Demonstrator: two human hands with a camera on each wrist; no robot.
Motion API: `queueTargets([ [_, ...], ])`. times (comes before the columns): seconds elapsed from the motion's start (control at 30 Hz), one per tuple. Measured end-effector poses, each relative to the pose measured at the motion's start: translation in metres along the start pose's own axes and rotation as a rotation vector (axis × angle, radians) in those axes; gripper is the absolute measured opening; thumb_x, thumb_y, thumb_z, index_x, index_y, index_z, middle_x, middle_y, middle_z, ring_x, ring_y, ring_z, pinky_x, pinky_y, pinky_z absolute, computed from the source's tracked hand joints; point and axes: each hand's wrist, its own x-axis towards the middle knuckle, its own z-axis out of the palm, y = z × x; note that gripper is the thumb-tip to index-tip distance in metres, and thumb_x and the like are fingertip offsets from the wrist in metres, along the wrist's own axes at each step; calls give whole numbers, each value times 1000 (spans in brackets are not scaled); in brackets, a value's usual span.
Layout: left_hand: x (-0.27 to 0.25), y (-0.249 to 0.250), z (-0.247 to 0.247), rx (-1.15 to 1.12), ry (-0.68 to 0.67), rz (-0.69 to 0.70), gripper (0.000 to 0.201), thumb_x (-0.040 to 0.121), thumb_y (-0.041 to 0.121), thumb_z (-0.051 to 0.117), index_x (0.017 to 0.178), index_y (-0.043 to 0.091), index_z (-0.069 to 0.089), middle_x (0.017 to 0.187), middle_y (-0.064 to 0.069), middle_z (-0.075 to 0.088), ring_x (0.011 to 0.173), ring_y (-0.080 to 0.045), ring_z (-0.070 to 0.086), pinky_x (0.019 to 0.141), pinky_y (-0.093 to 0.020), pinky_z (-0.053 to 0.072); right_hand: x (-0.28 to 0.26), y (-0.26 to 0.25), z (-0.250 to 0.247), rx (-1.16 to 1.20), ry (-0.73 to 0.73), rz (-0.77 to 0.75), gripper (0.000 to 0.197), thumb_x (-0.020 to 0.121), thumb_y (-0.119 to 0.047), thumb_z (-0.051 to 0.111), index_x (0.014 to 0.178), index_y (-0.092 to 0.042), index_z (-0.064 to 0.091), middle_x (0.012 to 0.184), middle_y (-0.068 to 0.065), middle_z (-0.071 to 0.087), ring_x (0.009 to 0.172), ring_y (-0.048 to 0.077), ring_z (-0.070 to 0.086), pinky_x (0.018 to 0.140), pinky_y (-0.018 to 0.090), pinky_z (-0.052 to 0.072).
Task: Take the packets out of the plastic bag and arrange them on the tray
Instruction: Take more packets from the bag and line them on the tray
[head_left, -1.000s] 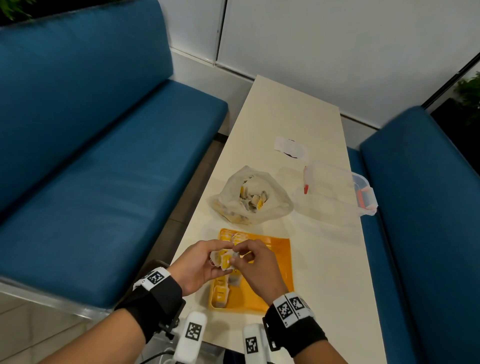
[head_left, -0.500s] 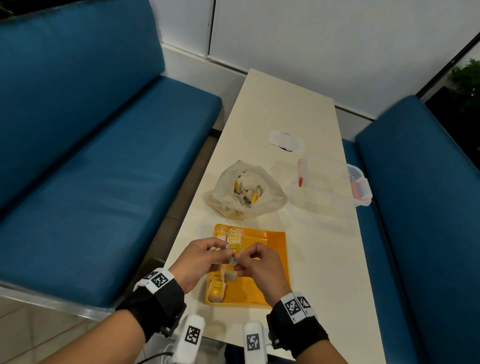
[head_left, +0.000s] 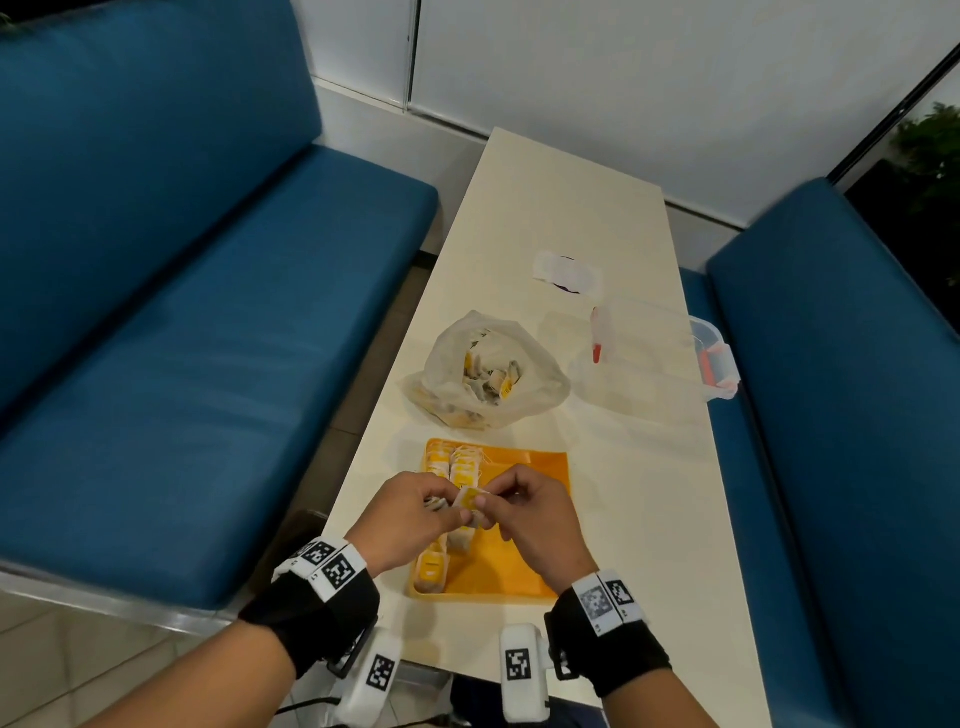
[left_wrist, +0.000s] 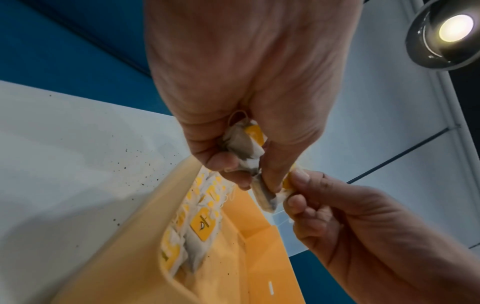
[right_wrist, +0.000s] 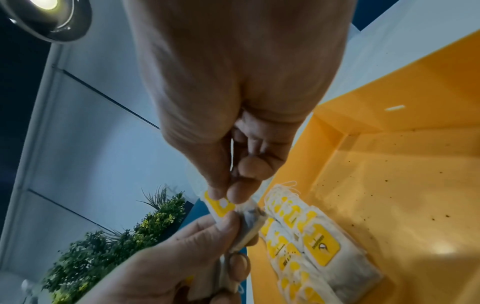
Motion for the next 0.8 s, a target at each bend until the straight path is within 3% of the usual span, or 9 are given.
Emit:
queueTargets([
  [0.1, -1, 0, 2, -14, 8, 15, 5, 85, 24, 80, 81, 27, 81, 83, 12, 74, 81, 0, 64, 72, -15, 47, -2, 2, 0, 42, -23, 11, 12, 85, -3, 75, 87, 2, 65, 64, 11, 69, 55, 13, 63, 48, 26, 44],
  [0.23, -1, -5, 0, -67, 30, -33, 10, 84, 30, 83, 93, 26, 81, 93, 11, 76, 92, 1, 67, 79, -16, 49, 0, 6, -5, 9, 26, 33, 11, 85, -5, 75, 86, 2, 67, 65, 14, 68, 54, 14, 61, 49, 21, 43],
  [0.3, 0, -9, -5, -105, 111, -69, 6, 84, 27, 82, 90, 26, 80, 93, 11, 77, 95, -1, 68, 85, -21, 52, 3, 10, -10, -80, 24, 58, 11, 85, -9, 76, 83, -2, 67, 65, 11, 68, 58, 14, 64, 50, 20, 44],
  [0.37, -1, -14, -10, -103, 191, -114, 5, 85, 25, 82, 88, 25, 78, 94, 10, 76, 97, -5, 67, 84, -25, 52, 5, 18, -11, -150, -56, 114, 12, 86, -8, 75, 80, -8, 65, 64, 7, 69, 60, 17, 67, 49, 25, 46],
  [0.53, -5, -28, -11, -45, 224, -224, 28, 82, 32, 84, 105, 26, 69, 102, 7, 67, 98, -15, 64, 85, -34, 55, 6, 41, -6, -191, -148, 241, 14, 87, -2, 71, 83, -8, 59, 63, 14, 67, 54, 28, 63, 47, 30, 45],
  [0.67, -7, -34, -4, -40, 189, -285, 41, 80, 30, 86, 115, 29, 64, 110, 3, 66, 106, -19, 62, 89, -35, 53, 5, 43, 5, -240, -201, 314, 15, 88, 1, 68, 85, -9, 57, 65, 10, 64, 46, 14, 63, 41, 23, 45],
  [0.8, -7, -35, 1, -27, 180, -286, 42, 82, 27, 84, 119, 28, 64, 113, 1, 67, 109, -21, 63, 94, -37, 53, 11, 44, 17, -285, -208, 358, 13, 89, -1, 68, 88, -9, 57, 62, 8, 65, 48, 16, 64, 45, 25, 50],
])
